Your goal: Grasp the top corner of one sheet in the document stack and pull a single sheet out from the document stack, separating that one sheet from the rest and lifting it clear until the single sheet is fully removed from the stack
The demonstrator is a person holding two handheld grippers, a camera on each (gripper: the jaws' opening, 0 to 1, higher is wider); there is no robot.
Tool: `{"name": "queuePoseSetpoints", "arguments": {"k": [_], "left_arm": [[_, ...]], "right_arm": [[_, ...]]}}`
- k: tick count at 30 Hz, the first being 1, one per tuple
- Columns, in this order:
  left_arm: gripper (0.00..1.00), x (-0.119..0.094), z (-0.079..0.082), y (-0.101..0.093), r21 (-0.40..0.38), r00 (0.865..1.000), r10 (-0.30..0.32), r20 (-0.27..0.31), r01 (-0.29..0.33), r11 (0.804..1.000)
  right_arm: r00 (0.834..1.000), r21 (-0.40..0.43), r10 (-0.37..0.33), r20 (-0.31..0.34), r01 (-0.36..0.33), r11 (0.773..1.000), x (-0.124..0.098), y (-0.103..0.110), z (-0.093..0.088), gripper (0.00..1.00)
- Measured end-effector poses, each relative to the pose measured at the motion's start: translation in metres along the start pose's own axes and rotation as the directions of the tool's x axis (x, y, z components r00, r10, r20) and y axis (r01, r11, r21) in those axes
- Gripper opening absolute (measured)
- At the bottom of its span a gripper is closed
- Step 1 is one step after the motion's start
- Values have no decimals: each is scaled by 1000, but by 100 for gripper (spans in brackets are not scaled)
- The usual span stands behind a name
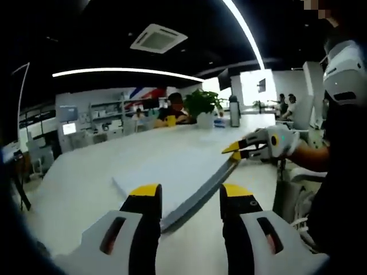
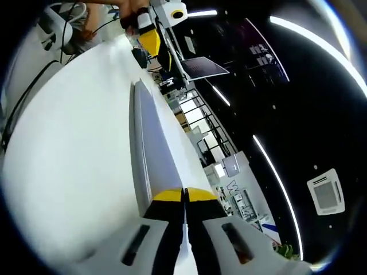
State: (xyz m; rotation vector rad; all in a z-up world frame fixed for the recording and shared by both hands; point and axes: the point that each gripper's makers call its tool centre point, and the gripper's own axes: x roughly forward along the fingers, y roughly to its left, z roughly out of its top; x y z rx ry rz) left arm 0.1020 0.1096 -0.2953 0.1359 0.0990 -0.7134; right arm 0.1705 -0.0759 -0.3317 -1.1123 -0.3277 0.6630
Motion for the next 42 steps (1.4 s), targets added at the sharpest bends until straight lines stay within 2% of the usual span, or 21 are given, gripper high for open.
{"name": "queuePoseSetpoints", "arguments": {"k": [1, 4, 8, 10, 11, 14, 15, 18, 21, 34, 39, 42], "left_arm": [[36, -4, -1, -1, -33, 1000, 10, 3, -10, 999], [26, -14, 0, 6, -67, 997, 77, 19, -76, 995], [27, -23, -4, 5, -95, 998, 65, 10, -64, 993], [27, -28, -4, 15, -26, 992, 127, 13, -126, 992], [27, -30, -6, 16, 4, 991, 135, -2, -135, 991], [34, -28, -14, 6, -26, 994, 90, -59, -91, 995], [37, -26, -15, 5, -21, 994, 86, -62, -88, 996], [49, -24, -26, -2, -35, 991, 62, -123, -67, 997], [56, -25, -32, -7, -30, 988, 54, -145, -59, 998], [57, -33, -40, -11, -62, 986, 67, -154, -77, 995], [56, -34, -35, -16, -85, 992, 35, -125, -46, 995], [56, -33, -35, -18, -78, 991, 30, -127, -40, 996]], "right_arm": [[1000, 3, 0, 0, 0, 1000, 0, 0, 0, 2], [1000, 15, 2, 1, -2, 1000, 0, 0, 0, 2], [1000, 20, 2, 3, -2, 1000, 0, 0, -1, 2], [1000, 17, 1, 2, -1, 1000, 0, 0, -1, 2], [1000, 19, 1, 2, -1, 1000, 0, 0, -1, 2], [1000, 27, 0, 2, 0, 1000, 0, 0, -1, 2], [1000, 28, 0, 2, 0, 1000, -1, 0, -1, 2], [1000, 25, -1, 2, 1, 1000, -1, 0, -1, 2], [1000, 21, -2, 2, 2, 1000, -2, 1, 0, 2], [1000, 30, 0, 3, 0, 1000, -7, 2, 0, 2], [1000, 72, 3, 3, -4, 997, -8, 1, -1, 2], [1000, 89, 10, 2, -10, 996, -9, 1, -1, 2]]}}
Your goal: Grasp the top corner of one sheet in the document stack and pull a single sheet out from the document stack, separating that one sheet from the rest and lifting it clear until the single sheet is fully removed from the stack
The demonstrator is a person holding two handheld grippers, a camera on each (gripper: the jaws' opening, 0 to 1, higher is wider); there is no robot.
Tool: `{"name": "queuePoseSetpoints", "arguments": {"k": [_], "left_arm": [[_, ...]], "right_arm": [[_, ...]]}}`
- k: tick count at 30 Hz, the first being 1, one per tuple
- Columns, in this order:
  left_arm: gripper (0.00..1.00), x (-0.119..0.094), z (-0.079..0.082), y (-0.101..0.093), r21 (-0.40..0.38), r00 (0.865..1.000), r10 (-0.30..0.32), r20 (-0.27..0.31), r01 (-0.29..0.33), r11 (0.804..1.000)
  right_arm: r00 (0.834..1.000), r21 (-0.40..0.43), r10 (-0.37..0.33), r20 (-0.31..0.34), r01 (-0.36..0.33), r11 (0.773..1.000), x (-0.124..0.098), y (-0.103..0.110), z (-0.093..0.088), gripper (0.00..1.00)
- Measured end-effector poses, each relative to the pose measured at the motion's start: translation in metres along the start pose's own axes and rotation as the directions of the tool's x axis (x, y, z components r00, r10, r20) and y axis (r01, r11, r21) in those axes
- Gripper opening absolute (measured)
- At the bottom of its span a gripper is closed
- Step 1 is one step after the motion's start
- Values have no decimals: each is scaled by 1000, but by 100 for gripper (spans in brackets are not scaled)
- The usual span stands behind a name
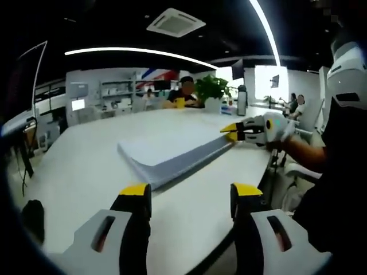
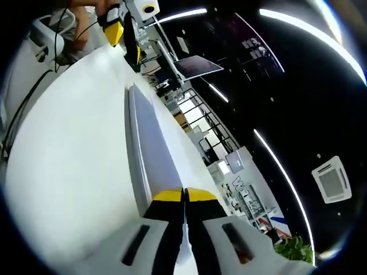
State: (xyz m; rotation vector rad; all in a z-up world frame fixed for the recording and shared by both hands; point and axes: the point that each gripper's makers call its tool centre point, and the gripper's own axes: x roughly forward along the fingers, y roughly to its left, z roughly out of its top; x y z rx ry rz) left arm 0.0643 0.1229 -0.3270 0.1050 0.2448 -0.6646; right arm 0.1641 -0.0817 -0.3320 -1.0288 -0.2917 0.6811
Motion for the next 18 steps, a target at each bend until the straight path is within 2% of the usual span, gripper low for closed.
{"name": "queuePoseSetpoints", "arguments": {"k": [4, 9, 12, 15, 18], "left_arm": [[56, 0, -6, -1, 8, 1000, -3, -19, 3, 1000], [55, 0, -10, -1, -1, 1000, -5, -25, 5, 1000], [54, -1, -5, 3, -12, 1000, 12, -1, -12, 1000], [54, -2, 1, 4, -13, 1000, 11, 13, -11, 1000], [54, -4, 5, 4, 4, 1000, 13, 11, -13, 1000]], "right_arm": [[1000, 5, 7, -10, -7, 1000, 0, 0, 1, 2], [1000, 88, 28, 1, -28, 996, -1, -3, 3, 2], [1000, 134, 22, -9, -21, 991, -2, -7, 2, 2], [1000, 264, 29, -11, -25, 964, -4, -12, 6, 2], [999, 373, 34, 7, -34, 927, -7, -17, 13, 2]]}}
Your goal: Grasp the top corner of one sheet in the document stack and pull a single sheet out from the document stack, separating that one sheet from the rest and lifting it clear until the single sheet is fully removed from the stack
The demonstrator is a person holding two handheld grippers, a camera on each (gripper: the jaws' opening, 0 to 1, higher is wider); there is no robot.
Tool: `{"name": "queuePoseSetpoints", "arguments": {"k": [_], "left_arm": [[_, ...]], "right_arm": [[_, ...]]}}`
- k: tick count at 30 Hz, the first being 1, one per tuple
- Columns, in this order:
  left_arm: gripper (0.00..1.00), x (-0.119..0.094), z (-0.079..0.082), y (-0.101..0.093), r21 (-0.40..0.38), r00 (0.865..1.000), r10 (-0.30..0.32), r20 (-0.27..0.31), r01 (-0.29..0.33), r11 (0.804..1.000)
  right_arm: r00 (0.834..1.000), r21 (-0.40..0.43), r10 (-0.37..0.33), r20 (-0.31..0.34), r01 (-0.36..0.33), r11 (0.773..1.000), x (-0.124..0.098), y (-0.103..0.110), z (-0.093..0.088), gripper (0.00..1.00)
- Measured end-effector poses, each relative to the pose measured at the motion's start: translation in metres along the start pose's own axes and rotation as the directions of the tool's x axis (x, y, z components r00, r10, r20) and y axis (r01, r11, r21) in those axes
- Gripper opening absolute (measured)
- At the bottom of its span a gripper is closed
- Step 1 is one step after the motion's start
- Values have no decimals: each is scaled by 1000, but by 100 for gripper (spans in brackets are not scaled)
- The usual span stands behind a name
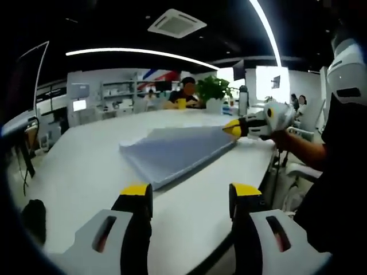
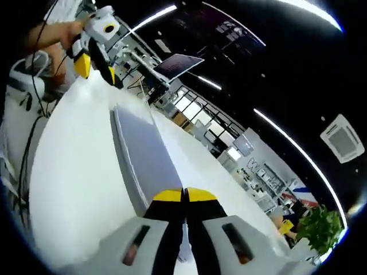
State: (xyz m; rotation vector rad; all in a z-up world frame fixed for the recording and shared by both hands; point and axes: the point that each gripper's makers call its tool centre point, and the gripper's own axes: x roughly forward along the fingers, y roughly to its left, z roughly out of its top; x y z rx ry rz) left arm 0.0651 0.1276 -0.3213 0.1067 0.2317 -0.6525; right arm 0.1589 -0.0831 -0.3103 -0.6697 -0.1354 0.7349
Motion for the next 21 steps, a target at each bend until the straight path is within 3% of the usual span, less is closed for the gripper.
{"name": "queuePoseSetpoints", "arguments": {"k": [5, 10, 14, 16, 19, 21], "left_arm": [[54, -3, 0, 3, -1, 1000, 9, 4, -9, 1000], [53, -3, -3, 3, -17, 1000, 9, 8, -9, 1000], [54, -2, -4, 1, -15, 1000, -2, 4, 2, 1000], [54, -3, -3, 5, -16, 1000, 8, 6, -7, 1000], [53, -4, -3, 9, -16, 1000, 15, 9, -14, 1000], [52, -4, -2, 11, -17, 1000, 20, 14, -20, 1000]], "right_arm": [[999, 151, 30, 30, -34, 988, -4, -3, 13, 2], [995, 316, 67, 68, -85, 945, -10, -5, 26, 2], [986, 461, 97, 136, -149, 875, -18, -12, 39, 2], [979, 538, 107, 174, -186, 822, -21, -17, 44, 2], [965, 607, 98, 244, -231, 760, -26, -27, 51, 2], [949, 612, 102, 299, -272, 742, -32, -31, 58, 2]]}}
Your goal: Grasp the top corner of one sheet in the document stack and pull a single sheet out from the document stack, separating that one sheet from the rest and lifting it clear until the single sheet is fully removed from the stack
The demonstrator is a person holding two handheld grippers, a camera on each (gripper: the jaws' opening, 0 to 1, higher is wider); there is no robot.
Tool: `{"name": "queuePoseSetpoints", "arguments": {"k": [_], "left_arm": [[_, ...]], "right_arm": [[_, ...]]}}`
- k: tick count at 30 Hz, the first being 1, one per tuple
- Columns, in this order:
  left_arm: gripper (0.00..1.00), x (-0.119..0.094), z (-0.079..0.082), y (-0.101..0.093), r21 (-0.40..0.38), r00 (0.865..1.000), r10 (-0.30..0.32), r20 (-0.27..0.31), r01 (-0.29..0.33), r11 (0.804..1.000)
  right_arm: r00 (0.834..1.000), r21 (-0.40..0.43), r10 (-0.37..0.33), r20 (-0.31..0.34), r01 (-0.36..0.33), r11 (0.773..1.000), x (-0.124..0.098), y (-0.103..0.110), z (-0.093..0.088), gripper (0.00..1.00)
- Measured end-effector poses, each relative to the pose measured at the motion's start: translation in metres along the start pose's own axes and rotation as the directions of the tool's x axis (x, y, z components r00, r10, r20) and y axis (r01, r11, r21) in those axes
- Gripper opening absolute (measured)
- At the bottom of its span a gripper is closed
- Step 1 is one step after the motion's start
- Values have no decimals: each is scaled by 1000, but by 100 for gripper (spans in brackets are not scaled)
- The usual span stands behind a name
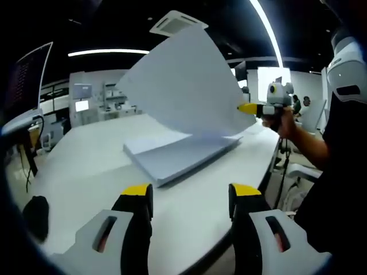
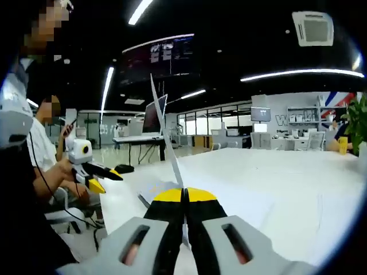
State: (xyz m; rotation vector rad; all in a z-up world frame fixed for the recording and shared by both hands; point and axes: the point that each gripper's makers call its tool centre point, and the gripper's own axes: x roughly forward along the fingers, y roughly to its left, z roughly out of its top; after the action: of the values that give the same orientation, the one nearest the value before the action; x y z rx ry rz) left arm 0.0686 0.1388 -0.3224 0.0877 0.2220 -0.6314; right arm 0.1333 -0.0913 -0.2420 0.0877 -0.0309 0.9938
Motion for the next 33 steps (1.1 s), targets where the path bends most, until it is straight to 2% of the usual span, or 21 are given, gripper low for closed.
{"name": "queuePoseSetpoints", "arguments": {"k": [3, 11, 14, 19, 22, 27, 29, 33], "left_arm": [[51, 0, 1, 3, -5, 1000, 10, 9, -10, 1000], [52, 0, -4, 2, -8, 1000, -2, 1, 2, 1000], [52, -1, -6, 3, -10, 1000, 1, -4, -1, 1000], [52, -2, -6, 2, -7, 1000, -1, -1, 1, 1000], [51, -1, -10, 2, -4, 1000, -2, -15, 2, 1000], [51, -1, -11, -1, -4, 1000, -3, -16, 3, 1000], [51, 0, -12, -2, -4, 1000, -5, -16, 5, 1000], [49, 1, -14, -3, -4, 1000, -3, -14, 3, 1000]], "right_arm": [[1000, 16, 2, 31, -2, 1000, -5, -2, 10, 2], [996, 122, -10, 89, -1, 993, -18, -13, 31, 2], [996, 108, -55, 75, 46, 993, -24, -21, 34, 2], [994, 117, -63, 84, 53, 992, -36, -26, 43, 2], [992, 138, -91, 86, 79, 987, -45, -38, 46, 2], [984, 229, -147, 98, 122, 966, -68, -59, 55, 2], [980, 314, -161, 117, 117, 942, -78, -67, 62, 2], [973, 380, -211, 98, 159, 911, -94, -85, 64, 2]]}}
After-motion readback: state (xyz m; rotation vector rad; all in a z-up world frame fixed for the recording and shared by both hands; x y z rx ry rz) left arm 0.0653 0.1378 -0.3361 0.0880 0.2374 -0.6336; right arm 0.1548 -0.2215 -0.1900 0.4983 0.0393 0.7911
